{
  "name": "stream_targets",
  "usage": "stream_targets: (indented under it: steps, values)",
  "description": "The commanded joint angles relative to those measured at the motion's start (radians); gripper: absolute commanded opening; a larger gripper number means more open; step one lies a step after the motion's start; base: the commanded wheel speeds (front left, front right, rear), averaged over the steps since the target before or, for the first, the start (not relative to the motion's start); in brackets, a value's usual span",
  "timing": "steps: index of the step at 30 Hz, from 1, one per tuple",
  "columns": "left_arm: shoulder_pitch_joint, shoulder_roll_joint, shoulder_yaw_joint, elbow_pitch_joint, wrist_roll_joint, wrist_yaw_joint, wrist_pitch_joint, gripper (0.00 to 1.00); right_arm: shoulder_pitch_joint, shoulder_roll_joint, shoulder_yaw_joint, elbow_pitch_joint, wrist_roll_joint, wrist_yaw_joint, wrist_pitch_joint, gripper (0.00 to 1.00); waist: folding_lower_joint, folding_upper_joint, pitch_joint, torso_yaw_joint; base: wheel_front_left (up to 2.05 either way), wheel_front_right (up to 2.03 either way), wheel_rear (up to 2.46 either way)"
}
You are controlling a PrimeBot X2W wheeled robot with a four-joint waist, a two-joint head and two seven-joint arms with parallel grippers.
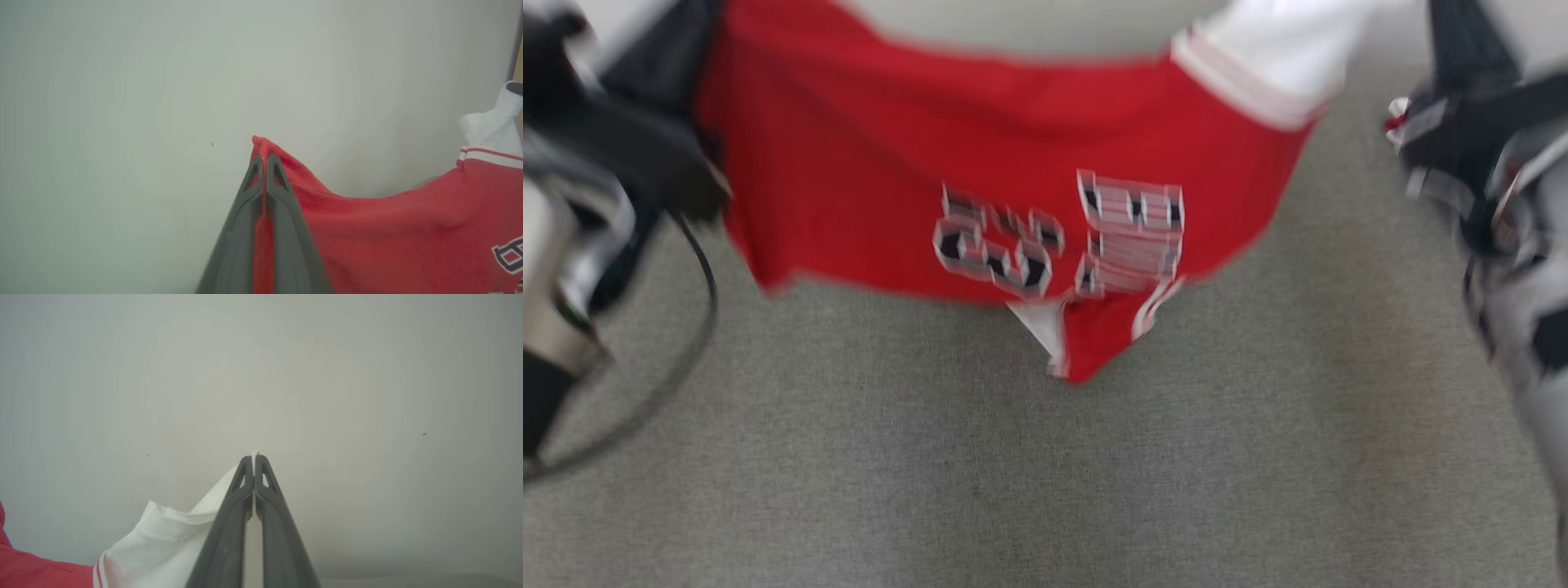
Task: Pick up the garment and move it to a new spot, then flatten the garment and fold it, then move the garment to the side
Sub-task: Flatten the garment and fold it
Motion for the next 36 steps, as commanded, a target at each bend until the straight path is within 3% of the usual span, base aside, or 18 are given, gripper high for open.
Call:
stream_targets:
  steps: [1, 11, 18, 25, 31, 36]
  values:
    - [-0.049, 0.008, -0.012, 0.004, -0.026, 0.002, 0.010, 0.00, -0.054, -0.011, 0.005, 0.014, 0.005, -0.003, 0.010, 0.00, -0.0002, -0.0001, 0.066, 0.006, 0.00, 0.00, 0.00]
    - [-0.490, -0.004, -0.091, 0.141, -0.178, 0.002, 0.021, 0.00, -0.556, 0.002, 0.011, 0.242, -0.003, -0.003, 0.019, 0.00, -0.0002, -0.0001, 0.195, 0.009, 0.00, 0.00, 0.00]
    - [-0.592, -0.020, -0.137, 0.215, -0.218, 0.002, -0.077, 0.00, -0.663, -0.001, 0.066, 0.316, 0.016, -0.003, -0.048, 0.00, -0.0002, -0.0001, 0.199, 0.003, 0.00, 0.00, 0.00]
    - [-0.519, -0.011, -0.195, 0.209, -0.283, 0.002, -0.121, 0.00, -0.588, -0.034, 0.136, 0.309, 0.090, -0.003, -0.101, 0.00, -0.0002, -0.0001, 0.177, -0.013, 0.00, 0.00, 0.00]
    - [-0.368, 0.006, -0.169, 0.138, -0.310, 0.002, -0.137, 0.00, -0.431, -0.097, 0.190, 0.227, 0.166, -0.003, -0.138, 0.00, -0.0002, -0.0001, 0.154, -0.017, 0.00, 0.00, 0.00]
    - [-0.084, -0.014, -0.010, 0.024, -0.278, 0.022, -0.138, 0.00, -0.178, -0.155, 0.208, 0.113, 0.243, -0.003, -0.163, 0.00, -0.0002, -0.0001, 0.121, -0.014, 0.00, 0.00, 0.00]
